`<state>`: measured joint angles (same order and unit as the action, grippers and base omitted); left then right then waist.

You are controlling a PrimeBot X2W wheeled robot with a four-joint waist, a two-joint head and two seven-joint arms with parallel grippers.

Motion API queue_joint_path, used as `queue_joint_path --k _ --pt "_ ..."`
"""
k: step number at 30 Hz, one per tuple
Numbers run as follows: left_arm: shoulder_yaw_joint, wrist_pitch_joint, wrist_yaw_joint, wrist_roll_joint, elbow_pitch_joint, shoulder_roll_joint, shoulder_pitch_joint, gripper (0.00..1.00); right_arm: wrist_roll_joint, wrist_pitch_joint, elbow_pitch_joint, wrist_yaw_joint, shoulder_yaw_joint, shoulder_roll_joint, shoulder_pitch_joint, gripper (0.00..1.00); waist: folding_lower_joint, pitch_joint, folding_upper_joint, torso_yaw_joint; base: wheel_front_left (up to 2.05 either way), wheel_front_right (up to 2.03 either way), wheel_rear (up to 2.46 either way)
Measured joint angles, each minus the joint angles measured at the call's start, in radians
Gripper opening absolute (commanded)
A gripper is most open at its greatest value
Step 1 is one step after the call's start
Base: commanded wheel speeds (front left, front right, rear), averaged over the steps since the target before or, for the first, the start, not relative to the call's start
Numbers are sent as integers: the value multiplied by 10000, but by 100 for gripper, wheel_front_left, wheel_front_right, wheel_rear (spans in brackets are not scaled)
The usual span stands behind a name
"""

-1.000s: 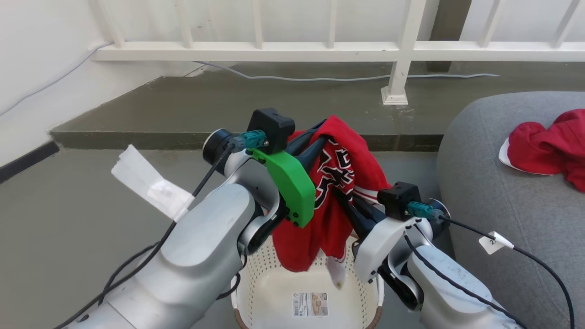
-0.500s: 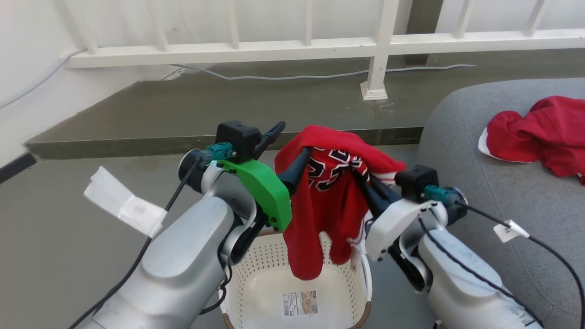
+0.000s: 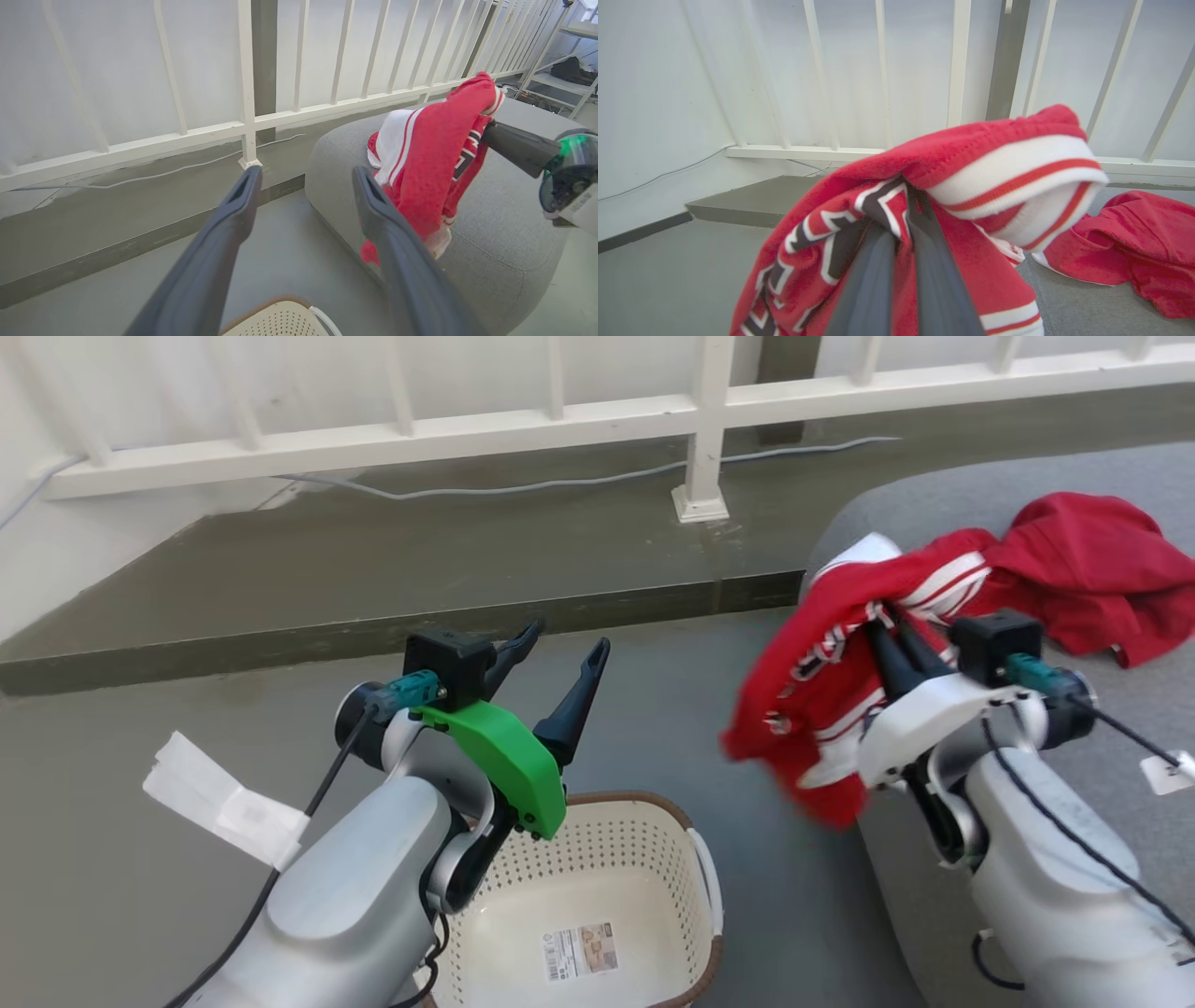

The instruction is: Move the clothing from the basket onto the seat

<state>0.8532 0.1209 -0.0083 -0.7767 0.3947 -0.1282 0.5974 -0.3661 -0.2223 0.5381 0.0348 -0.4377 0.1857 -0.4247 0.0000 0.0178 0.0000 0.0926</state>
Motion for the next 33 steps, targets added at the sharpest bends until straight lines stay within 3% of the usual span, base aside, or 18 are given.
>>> queue_joint_path --k 15,33 --pt "510 221 -2 286 -570 -82 -309 100 -73 -102 -779 383 982 1012 3 0 0 -236 0 1338 0 0 0" --pt "918 102 13 700 -1133 67 -299 100 -489 -163 -1779 569 1691 1227 130 0 0 -1080 0 3045 0 0 0"
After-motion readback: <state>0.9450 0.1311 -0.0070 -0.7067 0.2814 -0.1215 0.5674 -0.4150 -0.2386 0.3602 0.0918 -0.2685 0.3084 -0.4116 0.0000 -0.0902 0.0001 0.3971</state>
